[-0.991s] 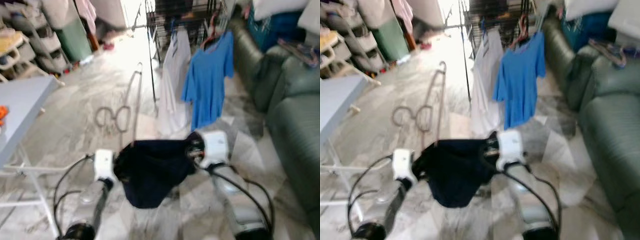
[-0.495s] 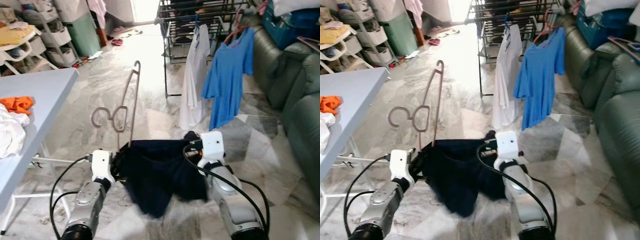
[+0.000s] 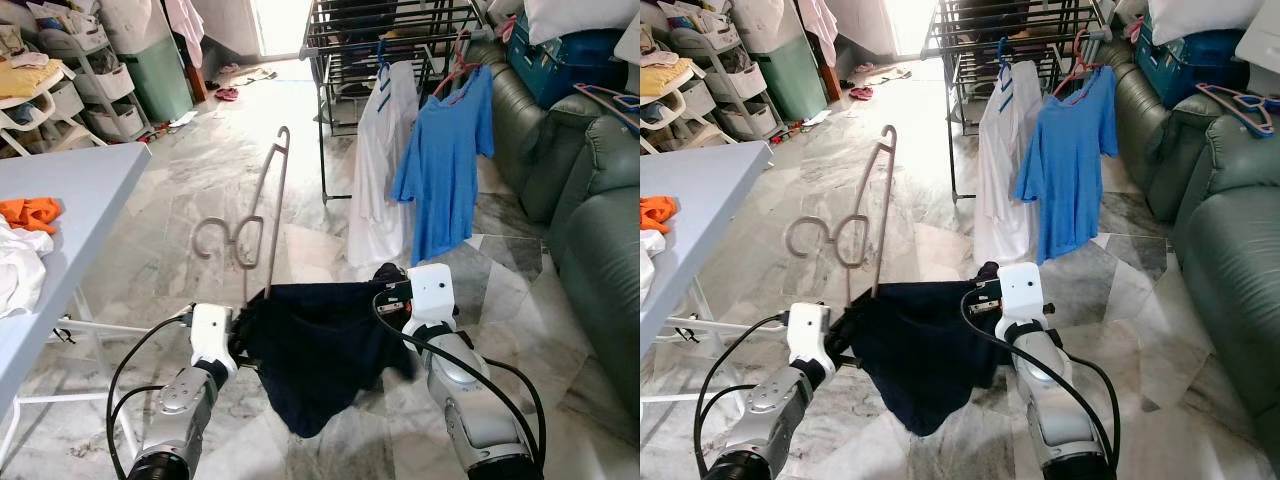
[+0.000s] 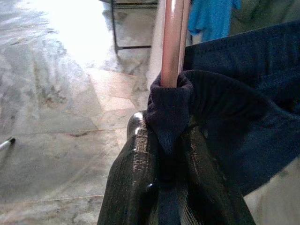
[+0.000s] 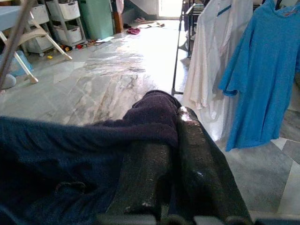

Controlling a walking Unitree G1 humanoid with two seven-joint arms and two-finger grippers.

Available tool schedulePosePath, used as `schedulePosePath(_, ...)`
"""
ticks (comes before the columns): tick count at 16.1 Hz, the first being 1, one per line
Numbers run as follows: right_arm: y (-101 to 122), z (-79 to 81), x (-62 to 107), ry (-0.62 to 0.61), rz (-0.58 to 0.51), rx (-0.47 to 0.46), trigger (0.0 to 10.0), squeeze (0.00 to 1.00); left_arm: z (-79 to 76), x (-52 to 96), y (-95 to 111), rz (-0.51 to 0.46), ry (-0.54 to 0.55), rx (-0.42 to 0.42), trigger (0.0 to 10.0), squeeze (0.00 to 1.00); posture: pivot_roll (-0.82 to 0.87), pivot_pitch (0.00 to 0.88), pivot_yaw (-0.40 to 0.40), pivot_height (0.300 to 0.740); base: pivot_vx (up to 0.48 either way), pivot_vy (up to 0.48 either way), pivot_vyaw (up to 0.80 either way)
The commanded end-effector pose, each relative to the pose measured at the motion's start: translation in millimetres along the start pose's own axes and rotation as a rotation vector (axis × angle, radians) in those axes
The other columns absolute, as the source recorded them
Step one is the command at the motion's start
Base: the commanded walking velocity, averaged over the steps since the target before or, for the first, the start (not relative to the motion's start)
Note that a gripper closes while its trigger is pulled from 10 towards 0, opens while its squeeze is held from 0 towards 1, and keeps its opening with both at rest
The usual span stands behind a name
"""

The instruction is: Hang hanger

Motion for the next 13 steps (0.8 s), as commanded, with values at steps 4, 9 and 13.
schedulePosePath(4,14.6,-21.7,-10.8,0.002,-0.024,0.025,10.0,0.0,-16.9,14.3,0.3,0.039,-0.228,-0.175,10.0,0.0,-0.2,0.0,0.119,0.74,0.0,0.0,0.0)
schedulePosePath(9,14.3,-95.6,-27.8,-0.142,0.053,0.04,10.0,0.0,-16.1,22.5,2.4,0.033,-0.279,-0.216,10.0,0.0,-0.2,0.0,0.117,0.74,0.0,0.0,0.0)
schedulePosePath(13,31.6,-130.5,-41.7,-0.213,0.058,0.029,10.0,0.0,-23.9,26.0,-0.1,0.031,-0.333,-0.23,10.0,0.0,-0.21,0.0,0.124,0.74,0.0,0.0,0.0)
Point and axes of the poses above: a point about 5 cm out from each wrist's last joint towards the gripper, its own x axis pointing back from the gripper into the wrist, its own y axis along the axis of the wrist's last joint, z = x × y, the point moved 5 cm from there along -x, pointing out of the wrist towards the gripper, and after that the axes turned 15 degrees about x, right-handed, at the moved point
